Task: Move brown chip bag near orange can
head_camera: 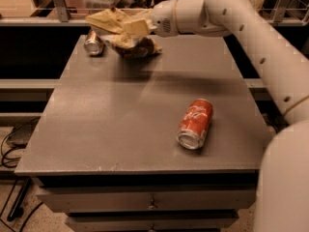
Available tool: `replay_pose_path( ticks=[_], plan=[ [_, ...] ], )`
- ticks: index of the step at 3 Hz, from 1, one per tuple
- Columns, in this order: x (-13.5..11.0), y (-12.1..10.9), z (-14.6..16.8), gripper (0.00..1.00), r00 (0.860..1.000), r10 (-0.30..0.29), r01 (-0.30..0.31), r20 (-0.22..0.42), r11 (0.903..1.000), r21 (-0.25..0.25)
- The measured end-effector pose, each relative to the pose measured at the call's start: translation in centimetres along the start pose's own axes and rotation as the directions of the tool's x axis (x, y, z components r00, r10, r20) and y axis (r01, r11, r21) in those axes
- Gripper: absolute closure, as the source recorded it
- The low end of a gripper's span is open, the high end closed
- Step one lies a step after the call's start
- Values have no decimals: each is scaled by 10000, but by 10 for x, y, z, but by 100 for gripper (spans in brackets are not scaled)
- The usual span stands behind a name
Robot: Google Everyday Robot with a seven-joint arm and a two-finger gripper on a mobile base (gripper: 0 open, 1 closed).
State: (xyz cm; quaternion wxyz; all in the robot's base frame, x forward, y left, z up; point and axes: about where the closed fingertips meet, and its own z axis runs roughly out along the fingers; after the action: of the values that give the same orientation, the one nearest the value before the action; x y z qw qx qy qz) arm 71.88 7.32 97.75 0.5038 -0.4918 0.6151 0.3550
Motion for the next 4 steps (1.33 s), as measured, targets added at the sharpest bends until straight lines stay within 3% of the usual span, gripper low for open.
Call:
replay_pose_path(
  ticks=[1, 2, 4],
  plan=[
    [-3, -3, 32, 82, 9997, -213, 220, 153, 9983, -533],
    [2, -7, 48, 58, 9990, -396, 385, -188, 9976, -568],
    [22, -15, 40, 12, 9895, -620, 652, -1304, 9977, 202]
  ],
)
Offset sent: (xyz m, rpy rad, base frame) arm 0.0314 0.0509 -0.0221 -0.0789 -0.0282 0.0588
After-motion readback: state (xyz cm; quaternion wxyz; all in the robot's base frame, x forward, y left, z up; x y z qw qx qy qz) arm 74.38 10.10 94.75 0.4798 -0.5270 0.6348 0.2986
